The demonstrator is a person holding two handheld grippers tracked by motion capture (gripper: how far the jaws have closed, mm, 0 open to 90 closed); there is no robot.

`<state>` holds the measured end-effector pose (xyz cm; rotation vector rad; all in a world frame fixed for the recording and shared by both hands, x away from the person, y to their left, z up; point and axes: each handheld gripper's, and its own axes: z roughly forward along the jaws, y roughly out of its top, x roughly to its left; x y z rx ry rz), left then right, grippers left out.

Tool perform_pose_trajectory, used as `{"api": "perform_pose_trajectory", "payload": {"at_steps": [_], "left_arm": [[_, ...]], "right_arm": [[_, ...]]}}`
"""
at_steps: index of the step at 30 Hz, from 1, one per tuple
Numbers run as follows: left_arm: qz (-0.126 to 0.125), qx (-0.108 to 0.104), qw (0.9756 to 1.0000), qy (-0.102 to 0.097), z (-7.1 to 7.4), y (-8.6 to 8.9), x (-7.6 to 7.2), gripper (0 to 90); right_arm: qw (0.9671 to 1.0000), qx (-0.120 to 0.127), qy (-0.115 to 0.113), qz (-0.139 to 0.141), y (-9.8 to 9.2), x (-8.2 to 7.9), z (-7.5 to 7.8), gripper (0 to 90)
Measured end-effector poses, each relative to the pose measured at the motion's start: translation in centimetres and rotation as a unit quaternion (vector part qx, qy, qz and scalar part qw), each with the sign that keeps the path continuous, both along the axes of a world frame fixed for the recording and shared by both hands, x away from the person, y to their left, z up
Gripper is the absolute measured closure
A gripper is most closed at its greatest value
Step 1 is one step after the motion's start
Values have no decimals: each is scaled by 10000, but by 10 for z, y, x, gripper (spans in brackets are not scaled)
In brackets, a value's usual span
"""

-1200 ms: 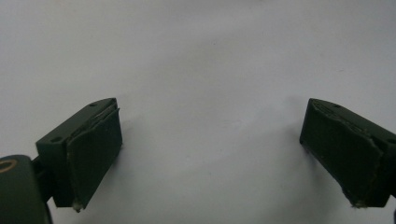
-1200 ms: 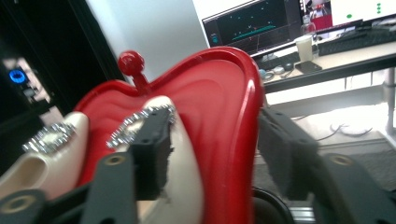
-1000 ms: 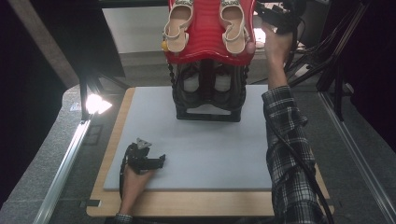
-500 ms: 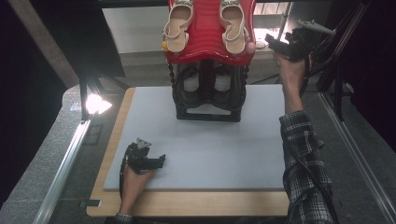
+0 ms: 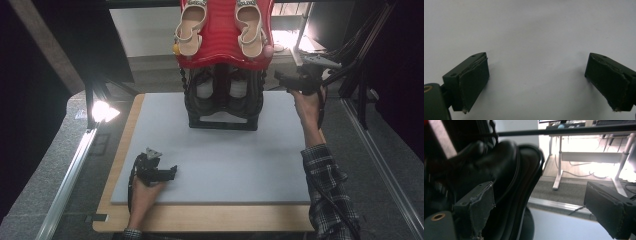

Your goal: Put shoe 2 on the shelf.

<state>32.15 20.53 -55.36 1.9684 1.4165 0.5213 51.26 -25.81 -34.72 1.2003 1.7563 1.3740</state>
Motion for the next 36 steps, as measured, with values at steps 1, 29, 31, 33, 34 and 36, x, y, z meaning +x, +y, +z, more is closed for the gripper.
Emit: {"api": "perform_pose_trajectory", "payload": {"at_steps": [1, 29, 31, 33, 34, 36], "left_arm": [[0, 1, 10000, 0, 0, 0, 0, 53], [17, -11, 10000, 5, 0, 0, 0, 51], [19, -14, 10000, 8, 0, 0, 0, 51], [18, -13, 10000, 8, 0, 0, 0, 52], [18, -12, 10000, 8, 0, 0, 0, 51], [18, -13, 10000, 6, 0, 0, 0, 52]], "right_arm": [[10000, -12, 34, 29, 0, -2, -4, 91], [9922, -598, 912, 611, -18, -83, -107, 49], [9906, -678, 971, 685, -18, -90, -112, 46], [9890, -762, 1002, 770, -18, -98, -117, 46], [9889, -798, 987, 769, -18, -101, -118, 46], [9881, -881, 968, 813, -18, -109, -123, 46]]}}
